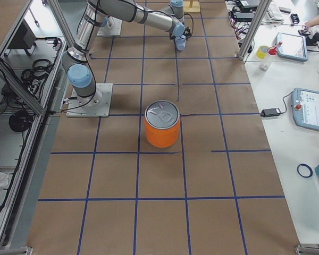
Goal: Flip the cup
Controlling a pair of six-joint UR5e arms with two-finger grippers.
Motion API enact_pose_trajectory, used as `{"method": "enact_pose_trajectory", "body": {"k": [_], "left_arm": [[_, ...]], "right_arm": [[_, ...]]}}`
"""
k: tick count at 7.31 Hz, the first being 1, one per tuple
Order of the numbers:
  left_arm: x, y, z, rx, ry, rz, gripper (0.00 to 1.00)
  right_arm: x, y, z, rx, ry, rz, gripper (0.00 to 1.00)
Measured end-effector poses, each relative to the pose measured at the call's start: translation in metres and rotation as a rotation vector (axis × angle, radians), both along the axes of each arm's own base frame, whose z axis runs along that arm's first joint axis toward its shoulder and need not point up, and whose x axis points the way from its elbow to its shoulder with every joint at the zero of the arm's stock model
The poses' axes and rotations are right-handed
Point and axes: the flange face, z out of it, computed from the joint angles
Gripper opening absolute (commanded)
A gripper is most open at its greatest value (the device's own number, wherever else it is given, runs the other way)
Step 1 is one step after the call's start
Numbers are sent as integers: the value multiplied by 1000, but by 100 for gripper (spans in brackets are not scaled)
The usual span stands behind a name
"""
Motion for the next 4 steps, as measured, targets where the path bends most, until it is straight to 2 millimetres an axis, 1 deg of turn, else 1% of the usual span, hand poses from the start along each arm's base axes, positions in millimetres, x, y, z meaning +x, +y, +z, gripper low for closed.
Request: {"method": "enact_pose_trajectory", "body": {"k": [1,2,3,4], "left_arm": [[19,-13,-13,18,52,-6,100],[31,-26,-28,30,129,-13,100],[39,-40,-47,43,221,-24,100],[43,-54,-72,61,297,-57,100]], "right_arm": [[-9,-7,8,-6,1,-16,100],[-31,-20,21,4,9,-51,100],[-67,-35,46,31,21,-106,100],[-111,-48,77,58,30,-171,100]]}}
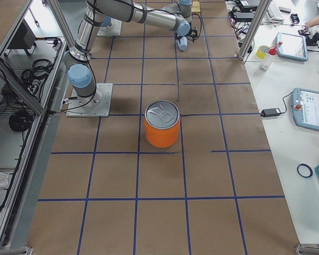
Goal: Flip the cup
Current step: 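Raise the right gripper away while the left gripper reaches to the lying cup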
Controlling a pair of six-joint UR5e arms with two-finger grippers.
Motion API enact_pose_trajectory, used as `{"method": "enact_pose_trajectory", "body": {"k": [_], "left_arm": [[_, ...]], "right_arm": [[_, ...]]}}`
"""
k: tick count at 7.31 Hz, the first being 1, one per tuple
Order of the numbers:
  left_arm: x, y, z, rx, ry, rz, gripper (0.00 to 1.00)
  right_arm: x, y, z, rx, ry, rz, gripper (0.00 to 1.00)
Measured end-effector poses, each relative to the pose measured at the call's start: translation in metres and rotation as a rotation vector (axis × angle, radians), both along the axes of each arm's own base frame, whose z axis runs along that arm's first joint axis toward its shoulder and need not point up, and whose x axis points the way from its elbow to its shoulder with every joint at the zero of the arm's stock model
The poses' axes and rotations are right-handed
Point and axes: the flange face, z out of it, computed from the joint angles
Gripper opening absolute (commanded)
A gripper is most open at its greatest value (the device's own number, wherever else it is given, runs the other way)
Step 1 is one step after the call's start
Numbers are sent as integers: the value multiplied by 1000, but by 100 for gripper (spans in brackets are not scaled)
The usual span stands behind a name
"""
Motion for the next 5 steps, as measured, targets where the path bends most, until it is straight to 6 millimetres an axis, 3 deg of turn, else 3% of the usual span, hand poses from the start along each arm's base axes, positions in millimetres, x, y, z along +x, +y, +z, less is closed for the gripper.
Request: {"method": "enact_pose_trajectory", "body": {"k": [1,3,5], "left_arm": [[2,-14,-31,12,76,-55,100],[-2,-40,-97,50,232,-116,100],[-13,-48,-171,99,433,-112,100]], "right_arm": [[-42,-7,30,23,3,-78,100],[-94,-6,77,37,-8,-299,100],[-147,3,119,50,-42,-698,100]]}}
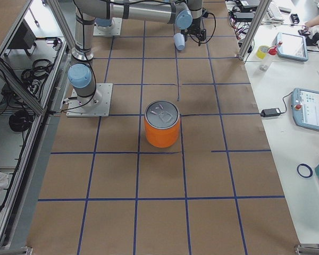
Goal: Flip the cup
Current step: 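Raise the right gripper away while the left gripper reaches to the lying cup, then grasp the cup with the left gripper, tilt it upright and lower it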
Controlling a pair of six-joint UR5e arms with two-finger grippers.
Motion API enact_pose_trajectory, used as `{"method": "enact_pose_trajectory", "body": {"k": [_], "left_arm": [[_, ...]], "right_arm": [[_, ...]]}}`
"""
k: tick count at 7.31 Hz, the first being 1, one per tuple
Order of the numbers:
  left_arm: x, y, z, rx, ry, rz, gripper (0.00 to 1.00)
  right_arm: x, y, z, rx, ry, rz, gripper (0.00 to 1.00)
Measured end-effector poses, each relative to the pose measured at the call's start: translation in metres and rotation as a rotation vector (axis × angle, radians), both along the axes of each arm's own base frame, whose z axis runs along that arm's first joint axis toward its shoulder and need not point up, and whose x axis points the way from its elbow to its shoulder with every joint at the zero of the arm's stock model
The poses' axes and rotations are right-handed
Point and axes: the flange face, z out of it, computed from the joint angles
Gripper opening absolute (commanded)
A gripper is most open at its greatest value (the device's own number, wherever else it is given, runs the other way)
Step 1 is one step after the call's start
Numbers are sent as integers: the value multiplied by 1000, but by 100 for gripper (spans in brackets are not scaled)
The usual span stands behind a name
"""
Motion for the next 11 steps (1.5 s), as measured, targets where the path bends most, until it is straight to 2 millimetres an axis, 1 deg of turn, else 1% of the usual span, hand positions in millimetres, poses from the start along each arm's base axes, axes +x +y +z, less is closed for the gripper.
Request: {"method": "enact_pose_trajectory", "body": {"k": [1,2,3,4,5,7,8,9,10,11], "left_arm": [[-6,4,-31,15,73,7,100],[-10,8,-53,27,112,15,94],[-14,10,-67,38,153,29,65],[-20,11,-76,45,205,51,23],[-25,11,-86,53,244,68,0],[-28,10,-95,63,283,91,0],[-29,9,-94,68,294,104,0],[-29,7,-87,92,288,130,0],[-28,-2,-67,124,255,176,0],[-27,-17,-38,141,191,220,0]], "right_arm": [[-28,6,19,5,-20,-225,100],[-51,9,32,6,-36,-397,100],[-73,8,41,-2,-42,-495,100],[-90,6,45,-8,-45,-546,100],[-97,8,53,-18,-53,-571,100],[-100,31,77,-7,-54,-587,100],[-100,41,80,30,-39,-597,100],[-100,46,83,45,-33,-613,100],[-100,49,85,47,-34,-630,100],[-99,50,87,47,-40,-638,100]]}}
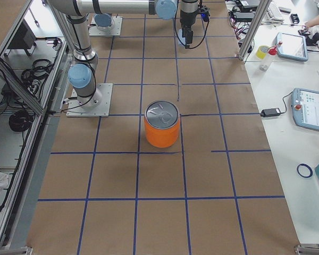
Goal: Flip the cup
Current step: 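Grasp the cup with the left gripper, tilt it upright and lower it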
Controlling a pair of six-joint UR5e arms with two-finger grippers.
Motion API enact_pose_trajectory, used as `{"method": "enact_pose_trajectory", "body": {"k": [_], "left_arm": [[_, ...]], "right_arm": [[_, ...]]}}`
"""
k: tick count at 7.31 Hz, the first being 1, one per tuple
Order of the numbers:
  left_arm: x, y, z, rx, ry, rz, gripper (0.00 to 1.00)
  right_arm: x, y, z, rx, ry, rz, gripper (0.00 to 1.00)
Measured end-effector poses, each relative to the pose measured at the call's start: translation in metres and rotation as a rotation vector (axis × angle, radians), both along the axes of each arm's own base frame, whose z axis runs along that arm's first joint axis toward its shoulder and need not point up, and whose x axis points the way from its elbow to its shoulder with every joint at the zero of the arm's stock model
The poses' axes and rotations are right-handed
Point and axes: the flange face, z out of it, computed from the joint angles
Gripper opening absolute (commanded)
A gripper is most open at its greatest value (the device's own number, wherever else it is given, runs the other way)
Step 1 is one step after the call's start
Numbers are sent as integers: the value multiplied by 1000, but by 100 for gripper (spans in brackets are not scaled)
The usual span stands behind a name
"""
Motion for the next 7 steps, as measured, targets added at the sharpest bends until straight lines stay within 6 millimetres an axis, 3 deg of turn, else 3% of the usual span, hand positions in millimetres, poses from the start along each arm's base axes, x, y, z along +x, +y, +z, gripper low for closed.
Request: {"method": "enact_pose_trajectory", "body": {"k": [2,4,6,7], "left_arm": [[3,-29,66,-1,-212,48,0],[13,-53,105,-154,-603,-17,0],[31,-62,95,-303,-878,-216,0],[36,-63,85,-319,-935,-281,0]], "right_arm": [[1,2,1,-1,-8,-11,100],[1,4,3,1,-11,-40,100],[1,4,3,-4,-10,-48,100],[1,4,3,-5,-9,-48,100]]}}
